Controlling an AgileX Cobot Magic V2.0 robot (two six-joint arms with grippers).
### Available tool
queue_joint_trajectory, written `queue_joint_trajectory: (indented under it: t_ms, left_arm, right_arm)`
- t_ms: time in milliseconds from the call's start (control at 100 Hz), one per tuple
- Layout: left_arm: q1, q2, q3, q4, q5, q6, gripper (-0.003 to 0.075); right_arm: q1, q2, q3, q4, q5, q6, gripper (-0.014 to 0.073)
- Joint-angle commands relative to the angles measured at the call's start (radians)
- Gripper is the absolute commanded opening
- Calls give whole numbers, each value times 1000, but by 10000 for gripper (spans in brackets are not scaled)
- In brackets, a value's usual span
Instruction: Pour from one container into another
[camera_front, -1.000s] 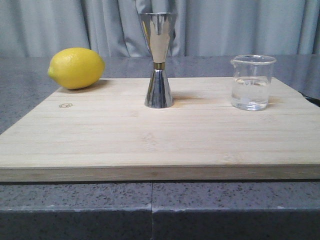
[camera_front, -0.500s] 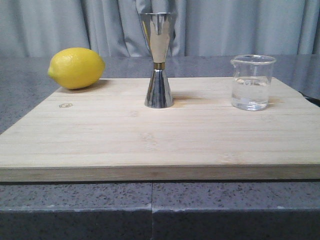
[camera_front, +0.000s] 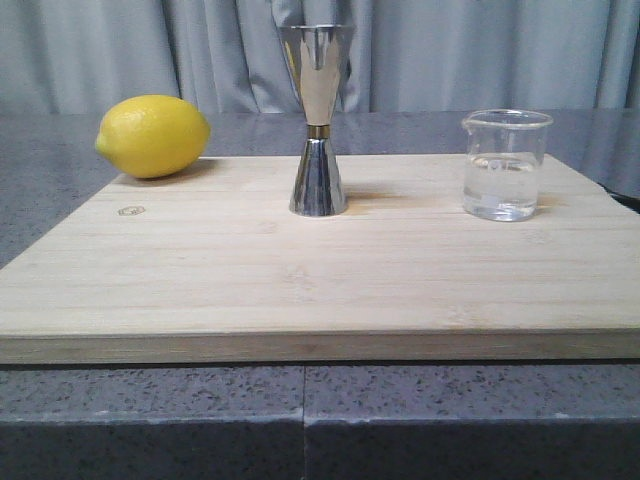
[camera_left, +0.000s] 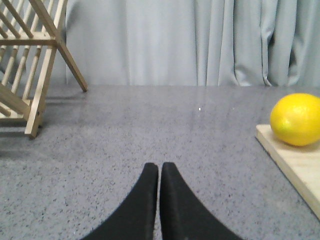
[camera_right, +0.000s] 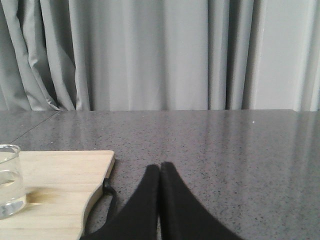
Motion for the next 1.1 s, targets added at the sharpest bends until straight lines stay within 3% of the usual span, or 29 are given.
queue_joint_trajectory:
  t_ms: [0, 180, 440, 580, 760, 1090]
  left_arm:
    - [-7, -22, 12, -49, -123, 0, -19]
    - [-7, -15, -82, -117, -75, 0, -19]
    - [-7, 104, -328, -117, 157, 4, -19]
    - [-7, 202, -459, -113, 209, 3, -19]
    - [-7, 293, -560, -113, 221, 3, -19]
    - [-7, 307, -560, -113, 198, 3, -19]
  right_arm:
    - [-1, -19, -20, 9, -44, -2, -71]
    - [-1, 0, -144, 9, 139, -2, -71]
    - [-1, 141, -368, -9, 291, -7, -71]
    - [-1, 238, -499, -9, 401, -44, -71]
    - [-1, 318, -597, -9, 383, -55, -72]
    - [-1, 322, -599, -9, 365, -55, -72]
